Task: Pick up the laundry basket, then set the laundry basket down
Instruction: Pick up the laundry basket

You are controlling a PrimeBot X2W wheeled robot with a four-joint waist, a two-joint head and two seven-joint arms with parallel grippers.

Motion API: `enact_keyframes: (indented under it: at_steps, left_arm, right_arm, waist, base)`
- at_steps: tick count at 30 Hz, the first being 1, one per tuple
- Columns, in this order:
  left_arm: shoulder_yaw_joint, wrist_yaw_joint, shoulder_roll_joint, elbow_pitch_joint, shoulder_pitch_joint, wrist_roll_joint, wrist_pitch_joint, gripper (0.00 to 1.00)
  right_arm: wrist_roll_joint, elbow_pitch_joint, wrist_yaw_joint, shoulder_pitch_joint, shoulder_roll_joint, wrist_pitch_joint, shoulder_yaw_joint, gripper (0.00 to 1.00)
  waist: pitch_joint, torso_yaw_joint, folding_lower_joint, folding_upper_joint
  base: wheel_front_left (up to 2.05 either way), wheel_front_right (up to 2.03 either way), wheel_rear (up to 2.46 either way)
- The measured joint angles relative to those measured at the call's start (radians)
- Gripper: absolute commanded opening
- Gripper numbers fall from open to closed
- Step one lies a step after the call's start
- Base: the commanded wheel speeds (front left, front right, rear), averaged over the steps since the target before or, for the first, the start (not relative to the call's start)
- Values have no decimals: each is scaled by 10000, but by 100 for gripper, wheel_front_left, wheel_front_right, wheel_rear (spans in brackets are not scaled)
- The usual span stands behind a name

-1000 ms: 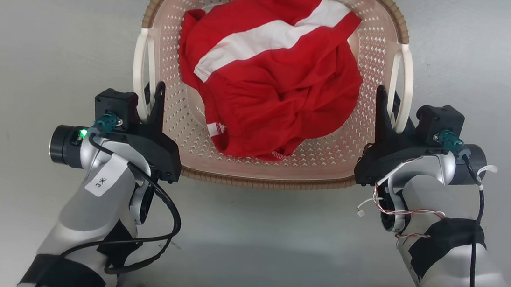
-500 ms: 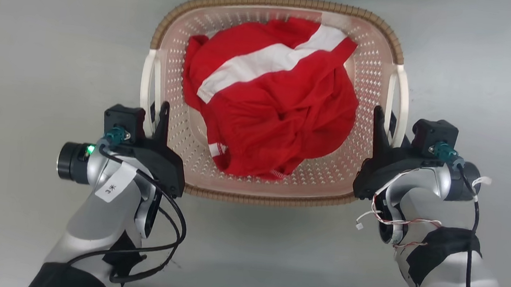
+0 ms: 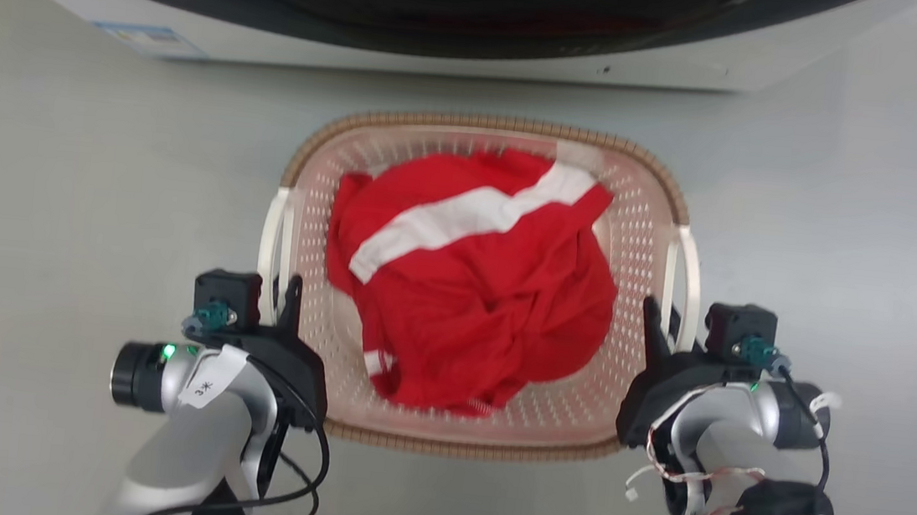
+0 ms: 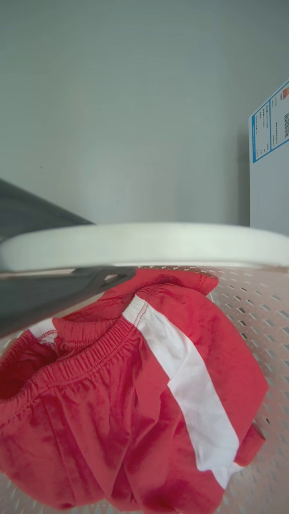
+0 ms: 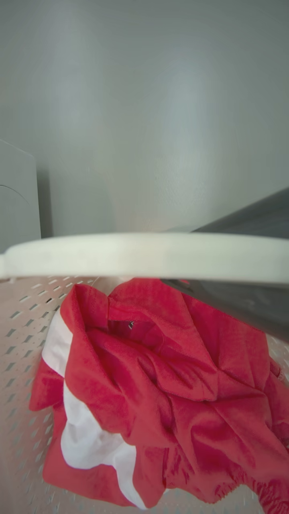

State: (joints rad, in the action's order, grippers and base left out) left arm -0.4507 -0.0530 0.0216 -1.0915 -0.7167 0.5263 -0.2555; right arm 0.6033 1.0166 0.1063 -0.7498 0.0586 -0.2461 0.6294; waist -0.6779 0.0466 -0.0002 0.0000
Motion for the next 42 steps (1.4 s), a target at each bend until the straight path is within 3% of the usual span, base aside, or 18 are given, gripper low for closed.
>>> enact_keyframes:
  at_steps: [29,42]
  left_arm:
    - [-1237,184,128,-855,3247,1701,1501,0]
    - [-1609,198,178,-1108,4316,2040,1893,0]
  right_arm:
    - [2934,-506,190,3032,61,2449,2815,0]
    - [3952,-826,341,4276,127,2899,3653,0]
  waist:
    - [4487,-38,0,0]
    - [6280,-97,0,-1]
  base:
    - [0,0,0]
    - [0,0,0]
